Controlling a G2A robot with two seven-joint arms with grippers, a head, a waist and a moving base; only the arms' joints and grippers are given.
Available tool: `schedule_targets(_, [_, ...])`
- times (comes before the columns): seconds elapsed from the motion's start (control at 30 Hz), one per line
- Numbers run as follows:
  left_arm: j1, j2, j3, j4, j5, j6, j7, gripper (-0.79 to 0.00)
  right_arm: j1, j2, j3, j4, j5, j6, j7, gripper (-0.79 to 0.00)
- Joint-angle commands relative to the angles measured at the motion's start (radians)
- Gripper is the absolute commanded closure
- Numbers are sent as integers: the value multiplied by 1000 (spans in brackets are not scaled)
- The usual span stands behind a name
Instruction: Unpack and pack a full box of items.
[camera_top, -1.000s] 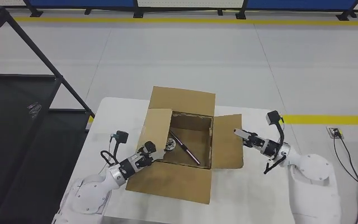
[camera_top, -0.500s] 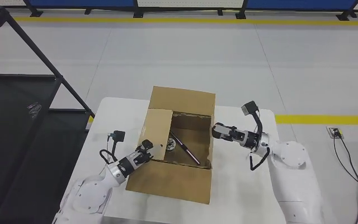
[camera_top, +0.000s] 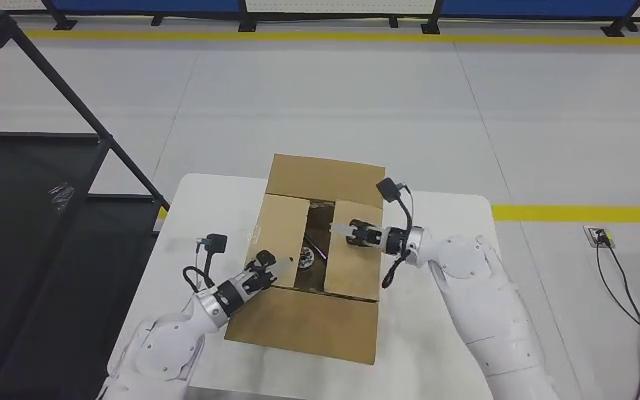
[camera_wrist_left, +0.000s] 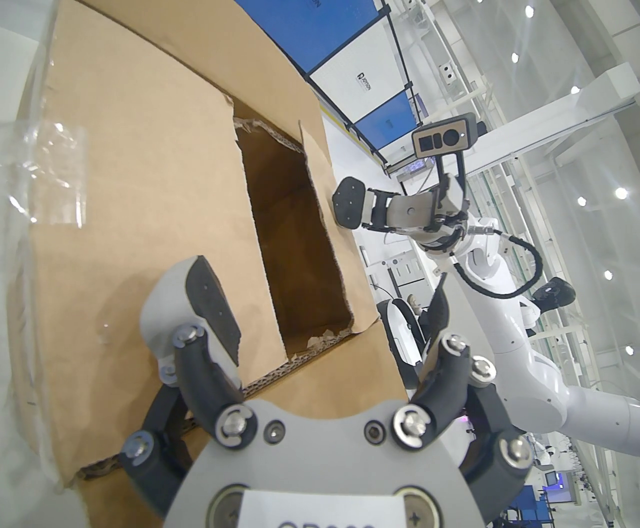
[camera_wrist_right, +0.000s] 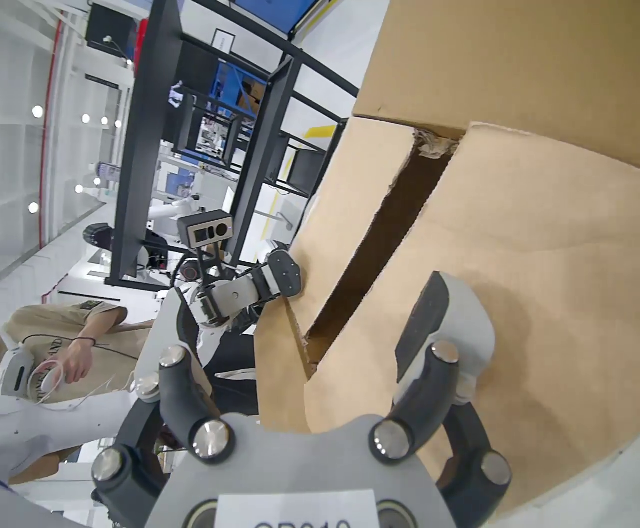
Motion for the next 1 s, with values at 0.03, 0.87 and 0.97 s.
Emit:
schedule_targets(0.03, [0,1,3,2,1,0,3,-785,5,-2,-28,6,-38,25,-38,-785])
schedule_targets(0.87, [66,11,-65,-105,-37,-37,87,-785,6,0,-50,2,-78,57,-60,-785])
schedule_targets(0.97, [98,16,-101,-137,-51,-53,95,-785,6,0,-50,2,-78,57,-60,-785])
